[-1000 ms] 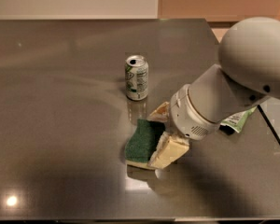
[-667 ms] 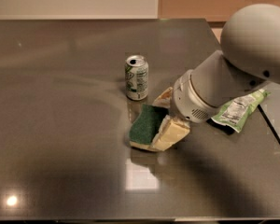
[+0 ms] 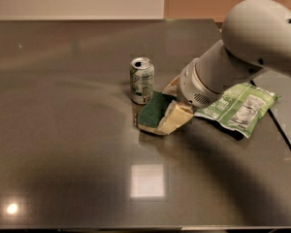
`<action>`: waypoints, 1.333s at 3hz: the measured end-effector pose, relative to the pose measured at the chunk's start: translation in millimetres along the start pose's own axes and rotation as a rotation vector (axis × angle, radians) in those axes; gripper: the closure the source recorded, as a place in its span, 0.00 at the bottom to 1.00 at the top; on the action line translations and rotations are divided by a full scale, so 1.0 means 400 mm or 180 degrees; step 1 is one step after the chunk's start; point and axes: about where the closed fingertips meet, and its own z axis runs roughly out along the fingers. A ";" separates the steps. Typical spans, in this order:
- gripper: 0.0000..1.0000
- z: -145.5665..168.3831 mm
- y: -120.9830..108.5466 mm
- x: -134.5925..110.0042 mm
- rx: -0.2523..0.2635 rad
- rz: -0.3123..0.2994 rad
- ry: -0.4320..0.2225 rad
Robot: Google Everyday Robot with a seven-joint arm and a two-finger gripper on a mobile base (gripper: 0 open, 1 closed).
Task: Move sponge near 7up can
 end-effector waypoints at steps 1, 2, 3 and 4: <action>0.82 0.016 -0.058 0.019 0.0097 0.0126 0.0041; 0.59 0.020 -0.099 0.026 0.0174 0.0213 0.0051; 0.35 0.019 -0.129 0.025 0.0208 0.0275 0.0016; 0.13 0.018 -0.126 0.022 0.0207 0.0266 0.0018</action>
Offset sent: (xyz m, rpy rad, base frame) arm 0.0607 -0.0209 -0.0062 0.0027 -0.0168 -0.1370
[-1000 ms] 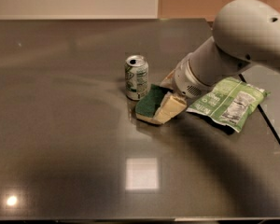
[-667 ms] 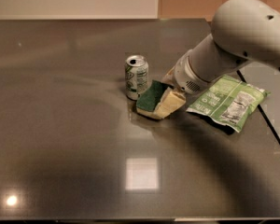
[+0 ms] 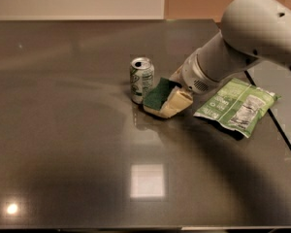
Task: Move sponge near 7up can
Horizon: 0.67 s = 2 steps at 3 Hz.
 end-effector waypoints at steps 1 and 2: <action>0.00 -0.001 0.002 -0.003 0.0000 -0.0008 0.0001; 0.00 -0.001 0.002 -0.003 0.0000 -0.0008 0.0001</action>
Offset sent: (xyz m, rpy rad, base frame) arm -0.0006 0.0010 0.0006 -0.0009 -0.0010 0.0019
